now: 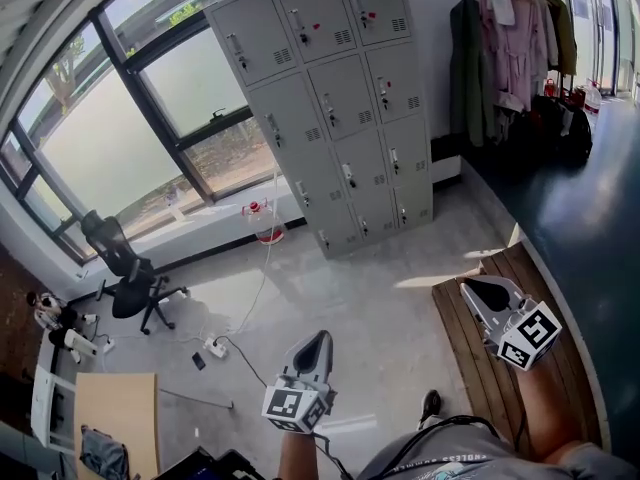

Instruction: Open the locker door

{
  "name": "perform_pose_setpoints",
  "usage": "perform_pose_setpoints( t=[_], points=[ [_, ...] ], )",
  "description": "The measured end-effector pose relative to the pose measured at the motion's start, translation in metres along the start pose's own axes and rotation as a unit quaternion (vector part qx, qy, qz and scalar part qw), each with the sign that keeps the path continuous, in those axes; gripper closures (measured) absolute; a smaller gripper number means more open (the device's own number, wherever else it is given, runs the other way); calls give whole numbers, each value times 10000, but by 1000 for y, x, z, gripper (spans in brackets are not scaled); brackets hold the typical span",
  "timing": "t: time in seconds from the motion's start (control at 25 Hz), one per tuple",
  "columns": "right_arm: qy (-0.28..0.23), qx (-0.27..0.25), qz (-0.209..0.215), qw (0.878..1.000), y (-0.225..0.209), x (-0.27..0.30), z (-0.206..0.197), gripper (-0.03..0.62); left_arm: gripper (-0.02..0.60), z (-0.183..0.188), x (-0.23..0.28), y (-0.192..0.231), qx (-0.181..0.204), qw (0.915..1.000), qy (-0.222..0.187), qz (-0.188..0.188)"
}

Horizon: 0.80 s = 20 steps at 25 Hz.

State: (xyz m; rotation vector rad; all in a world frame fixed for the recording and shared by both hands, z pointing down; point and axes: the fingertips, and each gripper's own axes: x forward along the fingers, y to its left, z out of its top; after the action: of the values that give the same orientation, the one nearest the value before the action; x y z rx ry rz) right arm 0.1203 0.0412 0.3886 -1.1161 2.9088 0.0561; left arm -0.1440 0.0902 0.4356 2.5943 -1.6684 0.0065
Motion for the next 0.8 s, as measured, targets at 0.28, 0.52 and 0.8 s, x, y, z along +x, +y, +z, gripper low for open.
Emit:
perform_pose_setpoints(
  t=[0.28,0.52,0.8],
  points=[
    [16,73,85,9999,-67,50,-14,600,574,-2,79,29,36,9999,91,76],
    [16,89,192,9998,-123,91,-27,600,575,-6,136,52,114,9996,88,262],
    [45,134,281,9995,-153,133,-32,600,575,-2,179,76,77,9995,128,279]
  ],
)
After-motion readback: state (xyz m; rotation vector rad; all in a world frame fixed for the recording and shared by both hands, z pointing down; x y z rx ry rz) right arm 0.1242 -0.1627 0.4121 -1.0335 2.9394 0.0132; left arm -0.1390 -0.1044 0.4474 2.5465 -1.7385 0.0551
